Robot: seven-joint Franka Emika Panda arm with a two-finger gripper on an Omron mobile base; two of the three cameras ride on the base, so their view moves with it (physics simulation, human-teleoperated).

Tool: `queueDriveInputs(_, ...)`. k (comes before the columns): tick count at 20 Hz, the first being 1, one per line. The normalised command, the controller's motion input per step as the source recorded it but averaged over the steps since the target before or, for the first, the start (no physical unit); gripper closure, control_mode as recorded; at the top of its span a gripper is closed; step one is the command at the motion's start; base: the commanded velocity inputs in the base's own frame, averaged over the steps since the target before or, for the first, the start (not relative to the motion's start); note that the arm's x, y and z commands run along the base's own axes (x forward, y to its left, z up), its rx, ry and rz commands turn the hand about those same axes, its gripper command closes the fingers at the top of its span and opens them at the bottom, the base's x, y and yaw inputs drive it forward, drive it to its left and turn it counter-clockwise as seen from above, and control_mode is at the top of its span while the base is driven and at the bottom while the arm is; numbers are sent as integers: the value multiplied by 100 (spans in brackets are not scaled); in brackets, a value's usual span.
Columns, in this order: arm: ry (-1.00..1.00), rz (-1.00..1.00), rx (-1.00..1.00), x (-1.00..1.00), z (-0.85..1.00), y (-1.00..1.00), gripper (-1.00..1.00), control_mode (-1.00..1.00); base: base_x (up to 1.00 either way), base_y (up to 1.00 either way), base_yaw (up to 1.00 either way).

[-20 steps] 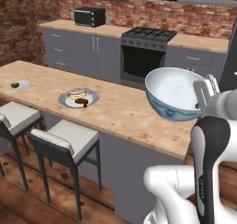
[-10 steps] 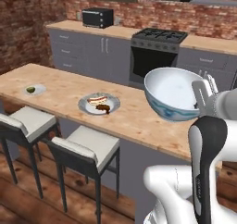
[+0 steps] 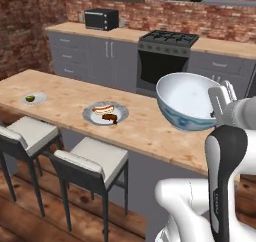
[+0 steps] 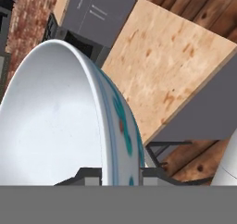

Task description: Take the smaller bowl and place it next to the appetizer plate on the dining counter , and place the larger bowl next to the plate with cooked food.

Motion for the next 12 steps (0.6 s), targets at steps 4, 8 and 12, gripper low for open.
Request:
queueDriveInputs(4,0,0,0,0,0,0,100,100,90,35,-13)
queueDriveInputs(8,0,0,0,0,0,0,100,100,100,48,-20)
queueDriveInputs(12,0,0,0,0,0,0,100,100,100,61,-32)
